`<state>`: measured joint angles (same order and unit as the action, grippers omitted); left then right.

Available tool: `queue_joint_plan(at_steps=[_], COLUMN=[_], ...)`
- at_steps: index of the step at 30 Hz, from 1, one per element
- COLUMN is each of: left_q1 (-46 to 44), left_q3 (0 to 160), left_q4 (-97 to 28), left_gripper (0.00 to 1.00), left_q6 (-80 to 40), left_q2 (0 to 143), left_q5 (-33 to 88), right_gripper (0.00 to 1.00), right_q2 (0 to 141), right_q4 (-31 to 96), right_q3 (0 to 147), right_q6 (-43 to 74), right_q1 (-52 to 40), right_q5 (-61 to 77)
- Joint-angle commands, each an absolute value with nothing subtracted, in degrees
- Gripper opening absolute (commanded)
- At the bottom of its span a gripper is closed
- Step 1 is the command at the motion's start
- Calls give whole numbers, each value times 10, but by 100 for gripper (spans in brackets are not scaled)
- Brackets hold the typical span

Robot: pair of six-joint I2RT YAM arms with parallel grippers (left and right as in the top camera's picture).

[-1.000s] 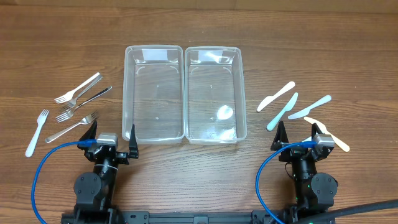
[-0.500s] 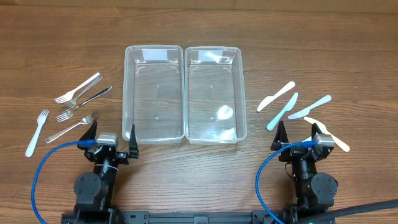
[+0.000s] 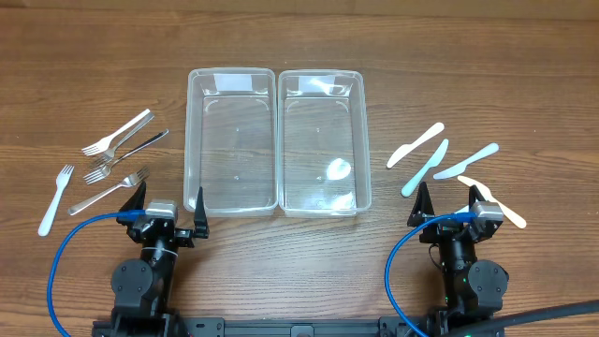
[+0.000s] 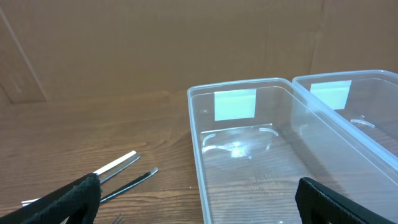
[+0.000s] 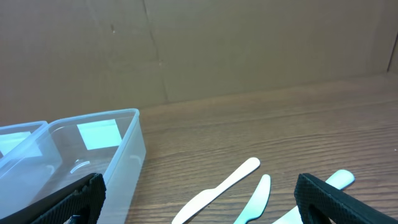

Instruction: Pack container

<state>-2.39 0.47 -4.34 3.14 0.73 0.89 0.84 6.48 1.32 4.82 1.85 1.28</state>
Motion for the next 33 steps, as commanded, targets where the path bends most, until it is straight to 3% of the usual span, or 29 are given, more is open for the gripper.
queue_joint_plan(at_steps=[1, 21, 27, 33], left_q1=[-27, -27, -27, -27], left_q3=[3, 3, 93, 238], left_q4=[-44, -42, -132, -236], left_gripper=[100, 100, 100, 100], left_q6=[24, 23, -45, -45], left_q2=[3, 3, 8, 92], left_q5=[15, 0, -5, -45], right_gripper=[100, 100, 100, 100], right_q2=[2, 2, 31, 211], right_q4=[61, 59, 187, 386], right_q3=[11, 16, 148, 383], right_q6=[46, 82, 120, 157], right_q1=[20, 20, 20, 20], right_q5=[16, 23, -9, -51])
